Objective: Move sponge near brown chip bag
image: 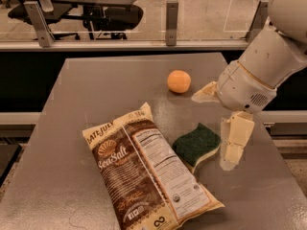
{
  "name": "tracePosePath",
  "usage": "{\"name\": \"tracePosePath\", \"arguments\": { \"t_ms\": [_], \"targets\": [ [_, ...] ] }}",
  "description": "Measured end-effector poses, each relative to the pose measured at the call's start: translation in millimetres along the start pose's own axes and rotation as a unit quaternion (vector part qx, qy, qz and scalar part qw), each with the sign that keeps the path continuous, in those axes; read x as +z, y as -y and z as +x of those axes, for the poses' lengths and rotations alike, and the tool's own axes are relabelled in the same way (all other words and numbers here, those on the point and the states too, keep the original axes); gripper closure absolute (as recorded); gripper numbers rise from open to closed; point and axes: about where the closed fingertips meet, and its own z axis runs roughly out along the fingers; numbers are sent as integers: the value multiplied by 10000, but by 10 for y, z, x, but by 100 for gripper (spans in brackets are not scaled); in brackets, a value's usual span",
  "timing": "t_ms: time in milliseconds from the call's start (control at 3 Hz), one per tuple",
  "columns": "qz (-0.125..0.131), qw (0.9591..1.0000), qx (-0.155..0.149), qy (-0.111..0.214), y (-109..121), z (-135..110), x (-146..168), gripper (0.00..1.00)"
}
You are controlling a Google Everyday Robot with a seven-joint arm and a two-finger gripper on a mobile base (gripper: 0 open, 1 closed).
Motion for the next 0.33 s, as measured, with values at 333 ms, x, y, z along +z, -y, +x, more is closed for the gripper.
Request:
{"name": "tracePosePath", "arguments": {
  "t_ms": [333],
  "targets": [
    [1,10000,0,0,0,0,0,0]
  ]
}}
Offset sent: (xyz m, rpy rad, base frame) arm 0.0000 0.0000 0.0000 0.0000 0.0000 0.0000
